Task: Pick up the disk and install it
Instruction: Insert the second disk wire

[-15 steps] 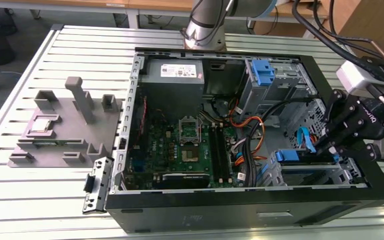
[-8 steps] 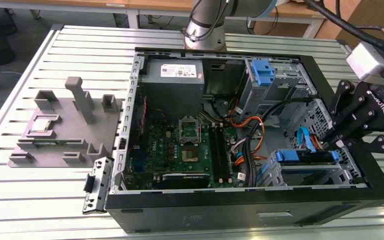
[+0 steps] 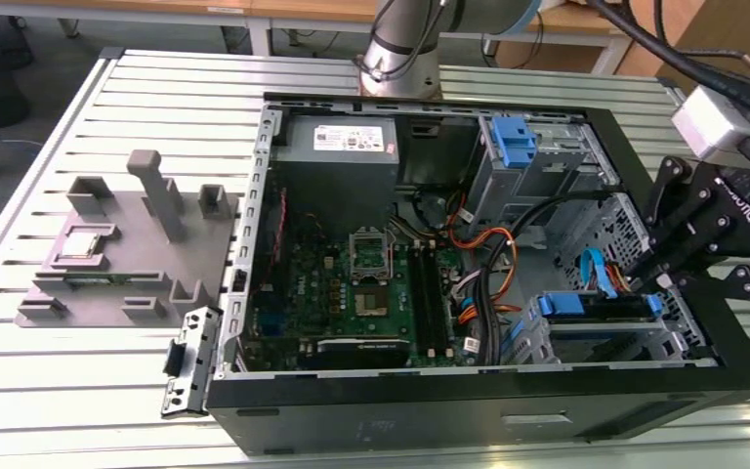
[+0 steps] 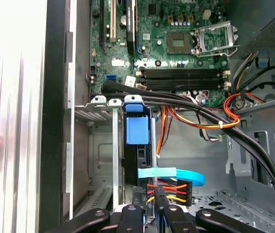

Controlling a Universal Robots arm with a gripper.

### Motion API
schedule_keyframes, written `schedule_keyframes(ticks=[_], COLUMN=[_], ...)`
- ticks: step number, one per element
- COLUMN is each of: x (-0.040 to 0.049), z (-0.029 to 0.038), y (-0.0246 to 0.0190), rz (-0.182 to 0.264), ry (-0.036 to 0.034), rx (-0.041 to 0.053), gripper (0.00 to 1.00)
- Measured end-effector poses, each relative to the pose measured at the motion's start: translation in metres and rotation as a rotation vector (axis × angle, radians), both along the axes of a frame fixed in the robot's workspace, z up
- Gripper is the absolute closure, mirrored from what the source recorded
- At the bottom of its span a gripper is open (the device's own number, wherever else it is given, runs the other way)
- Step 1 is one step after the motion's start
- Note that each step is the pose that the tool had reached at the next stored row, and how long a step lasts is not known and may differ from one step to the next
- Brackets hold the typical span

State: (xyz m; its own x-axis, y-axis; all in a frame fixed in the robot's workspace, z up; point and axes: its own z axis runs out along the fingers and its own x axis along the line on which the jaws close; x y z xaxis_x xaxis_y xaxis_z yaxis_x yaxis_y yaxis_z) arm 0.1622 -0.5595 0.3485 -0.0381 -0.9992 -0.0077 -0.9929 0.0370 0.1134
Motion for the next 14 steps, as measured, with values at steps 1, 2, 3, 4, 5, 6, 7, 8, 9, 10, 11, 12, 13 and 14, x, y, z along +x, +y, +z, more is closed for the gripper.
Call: schedule_keyframes(ticks=[1,2,3,4,5,6,7,8,9,10,11,12,13,14], x=[-0.0004,-0.0008,-0.0017,-0.0028,-0.0042,-0.006,-0.0078,-0.0094,-0.011,-0.0129,-0.0141,-0.0149,-0.0153,-0.0154], z=[-0.0004,-0.0006,-0.0008,-0.0011,-0.0014,-0.0016,-0.0019,-0.0022,-0.0024,-0.0027,-0.0027,-0.0028,-0.0028,-0.0027], y=[0.0,0.0,0.0,0.0001,0.0,0.0,0.0,0.0,0.0,0.0,0.0,0.0,-0.0001,-0.0001], rz=[0.002,0.003,0.004,0.005,0.005,0.005,0.005,0.006,0.006,0.006,0.006,0.006,0.006,0.006], ry=[-0.0066,-0.0129,-0.019,-0.0243,-0.029,-0.0336,-0.0386,-0.0435,-0.0485,-0.0531,-0.0564,-0.0589,-0.0602,-0.0603], rx=[0.0013,0.0024,0.0033,0.0043,0.0052,0.0058,0.0066,0.0076,0.0083,0.0088,0.0091,0.0098,0.0101,0.0103], gripper=[0.76,0.76,0.76,0.76,0.76,0.76,0.76,0.76,0.76,0.76,0.76,0.76,0.76,0.76])
